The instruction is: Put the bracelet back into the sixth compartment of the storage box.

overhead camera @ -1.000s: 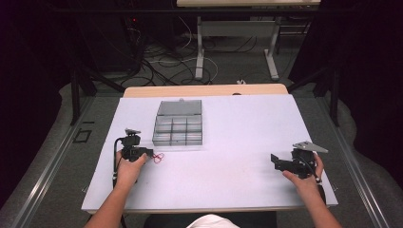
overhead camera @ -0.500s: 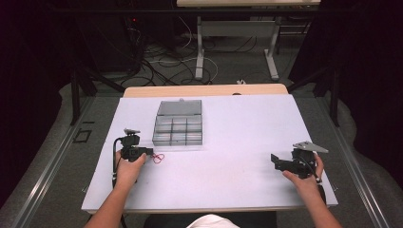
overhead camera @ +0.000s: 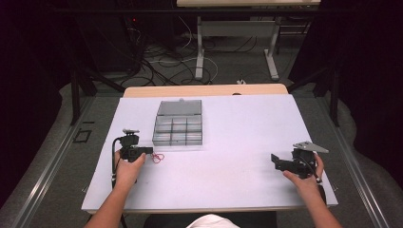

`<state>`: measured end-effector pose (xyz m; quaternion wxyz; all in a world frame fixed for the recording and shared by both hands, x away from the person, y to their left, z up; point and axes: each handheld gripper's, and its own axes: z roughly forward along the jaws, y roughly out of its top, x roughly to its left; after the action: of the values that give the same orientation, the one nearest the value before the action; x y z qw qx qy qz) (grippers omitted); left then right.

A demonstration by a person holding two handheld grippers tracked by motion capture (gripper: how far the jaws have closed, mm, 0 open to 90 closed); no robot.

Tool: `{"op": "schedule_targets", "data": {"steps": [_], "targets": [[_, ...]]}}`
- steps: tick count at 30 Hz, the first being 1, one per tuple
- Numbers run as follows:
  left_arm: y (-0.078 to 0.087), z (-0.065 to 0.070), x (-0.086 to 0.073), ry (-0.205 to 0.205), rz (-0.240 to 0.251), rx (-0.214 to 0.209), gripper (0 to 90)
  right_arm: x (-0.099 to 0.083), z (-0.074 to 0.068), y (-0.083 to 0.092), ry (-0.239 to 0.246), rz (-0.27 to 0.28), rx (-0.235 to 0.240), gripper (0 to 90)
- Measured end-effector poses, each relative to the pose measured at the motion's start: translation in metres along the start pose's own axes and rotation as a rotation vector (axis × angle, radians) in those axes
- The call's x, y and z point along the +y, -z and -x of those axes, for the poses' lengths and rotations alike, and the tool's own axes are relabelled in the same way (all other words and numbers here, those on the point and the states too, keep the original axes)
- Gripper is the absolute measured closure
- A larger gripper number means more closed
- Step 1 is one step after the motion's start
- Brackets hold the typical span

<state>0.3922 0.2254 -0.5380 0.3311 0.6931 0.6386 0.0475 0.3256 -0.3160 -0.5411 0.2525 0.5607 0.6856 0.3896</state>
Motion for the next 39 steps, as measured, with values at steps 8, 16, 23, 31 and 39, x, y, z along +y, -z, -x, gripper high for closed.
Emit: {"op": "schedule_targets", "data": {"steps": [8,16,23,31,39], "targets": [[0.003,0.001,0.0,-0.012,0.02,0.007,89.8,0.0,0.0,0.0,-0.002,-0.003,0.0,5.3],[0.007,0.002,-0.001,-0.023,0.052,0.009,89.8,0.0,0.0,0.0,0.002,-0.001,0.001,5.4],[0.011,0.003,-0.001,-0.025,0.086,0.007,89.8,0.0,0.0,0.0,0.003,-0.001,0.001,5.4],[0.014,0.005,-0.002,-0.02,0.137,0.016,89.8,0.0,0.001,-0.001,0.007,0.0,0.001,5.4],[0.017,0.007,-0.003,-0.034,0.168,0.029,89.8,0.0,0.0,0.0,0.004,-0.001,0.001,5.4]]}}
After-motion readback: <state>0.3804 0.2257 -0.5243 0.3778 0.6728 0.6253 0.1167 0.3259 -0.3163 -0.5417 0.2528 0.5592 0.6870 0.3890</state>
